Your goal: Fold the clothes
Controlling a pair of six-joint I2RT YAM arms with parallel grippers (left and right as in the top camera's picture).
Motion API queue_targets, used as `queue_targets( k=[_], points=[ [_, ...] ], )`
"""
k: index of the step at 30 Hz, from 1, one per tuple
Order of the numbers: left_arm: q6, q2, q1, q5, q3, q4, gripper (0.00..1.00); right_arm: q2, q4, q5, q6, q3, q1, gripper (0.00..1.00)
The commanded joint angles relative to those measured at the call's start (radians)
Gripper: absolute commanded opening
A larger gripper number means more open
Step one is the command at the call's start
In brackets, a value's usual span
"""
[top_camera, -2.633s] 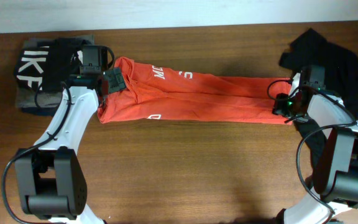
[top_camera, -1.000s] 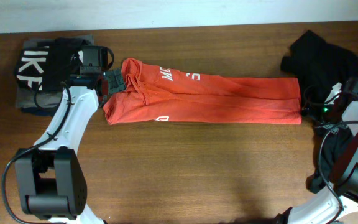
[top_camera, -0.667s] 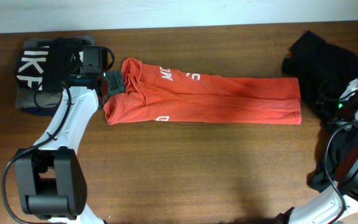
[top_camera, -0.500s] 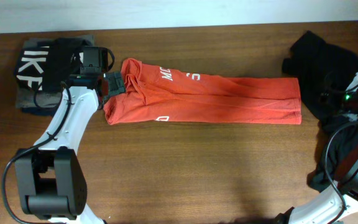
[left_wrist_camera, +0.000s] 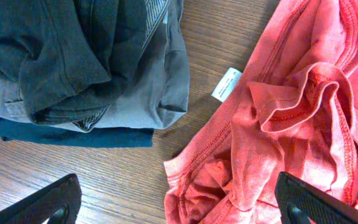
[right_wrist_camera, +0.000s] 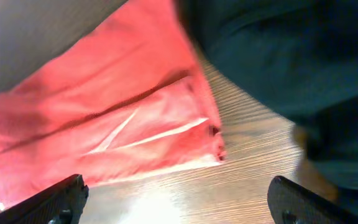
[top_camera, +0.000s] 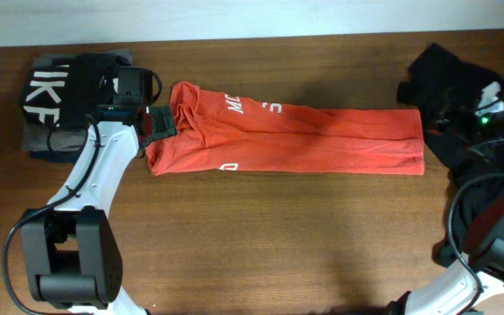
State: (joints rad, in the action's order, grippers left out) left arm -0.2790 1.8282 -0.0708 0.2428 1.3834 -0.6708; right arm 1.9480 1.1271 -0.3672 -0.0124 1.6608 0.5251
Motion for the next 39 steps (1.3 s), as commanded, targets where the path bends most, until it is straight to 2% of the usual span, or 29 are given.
queue_targets(
  k=[1,10,17,33,39],
  points=[
    [0.012,0.007,0.002,0.003,0.016,-0.005,0.99,-0.002,0.022,-0.024,0.061,0.015,-0.069,0.98],
    [0.012,0.007,0.002,0.003,0.016,-0.005,0.99,0.011,-0.010,0.103,0.061,-0.003,-0.145,1.00],
    [0.012,0.007,0.002,0.003,0.016,-0.005,0.99,0.026,-0.100,0.159,0.061,-0.114,-0.145,0.98],
    [0.012,0.007,0.002,0.004,0.016,-0.012,0.99,0.027,-0.430,0.203,0.057,-0.419,-0.145,0.81],
    [0.012,0.007,0.002,0.005,0.016,-0.012,0.99,0.028,-0.537,0.204,0.057,-0.473,-0.145,0.79]
  ],
)
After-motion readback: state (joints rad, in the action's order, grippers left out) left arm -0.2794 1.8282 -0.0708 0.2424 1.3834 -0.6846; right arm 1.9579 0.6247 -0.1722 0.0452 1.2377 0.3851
